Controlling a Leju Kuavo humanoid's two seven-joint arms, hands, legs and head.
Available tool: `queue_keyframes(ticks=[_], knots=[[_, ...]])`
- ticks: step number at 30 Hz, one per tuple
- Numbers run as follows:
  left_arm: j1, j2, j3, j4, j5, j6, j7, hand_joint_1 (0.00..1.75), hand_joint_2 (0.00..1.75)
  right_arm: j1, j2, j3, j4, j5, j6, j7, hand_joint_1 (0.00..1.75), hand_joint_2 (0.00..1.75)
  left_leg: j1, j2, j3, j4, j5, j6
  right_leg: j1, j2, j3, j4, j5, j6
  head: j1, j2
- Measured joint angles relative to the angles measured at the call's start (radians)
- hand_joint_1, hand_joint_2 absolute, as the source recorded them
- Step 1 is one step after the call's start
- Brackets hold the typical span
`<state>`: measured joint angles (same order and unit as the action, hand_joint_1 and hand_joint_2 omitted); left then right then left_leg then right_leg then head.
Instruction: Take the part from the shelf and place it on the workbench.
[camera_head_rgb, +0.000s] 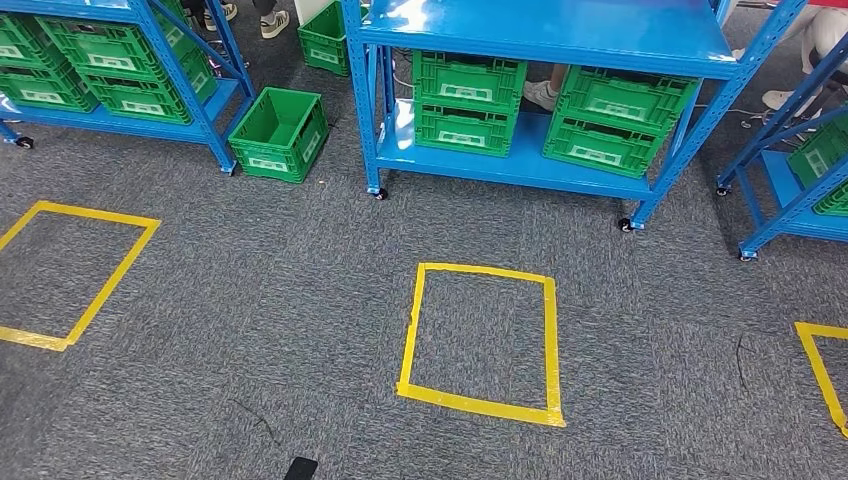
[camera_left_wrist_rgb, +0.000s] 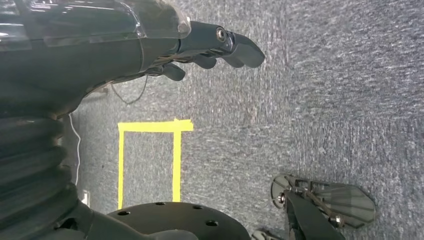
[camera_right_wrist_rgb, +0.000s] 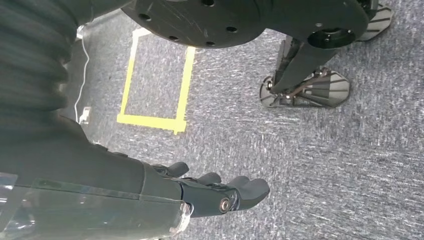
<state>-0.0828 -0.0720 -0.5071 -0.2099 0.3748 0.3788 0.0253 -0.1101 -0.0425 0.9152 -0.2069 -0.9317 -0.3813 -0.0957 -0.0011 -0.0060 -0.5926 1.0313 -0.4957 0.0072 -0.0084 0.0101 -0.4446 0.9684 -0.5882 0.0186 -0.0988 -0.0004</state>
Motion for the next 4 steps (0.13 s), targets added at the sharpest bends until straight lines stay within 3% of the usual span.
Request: queue_keyframes(ticks=[4], knots=[[0.000, 0.002, 0.001, 0.001, 0.040, -0.005, 0.002, 0.00, 1.75, -0.003, 0.007, 0.002, -0.001, 0.037, -0.003, 0.000, 0.00, 1.75, 0.000, 0.001, 0.000, 0.000, 0.000, 0.000, 0.000, 0.000, 0.000, 0.000, 0.000, 0.000, 0.000, 0.000]])
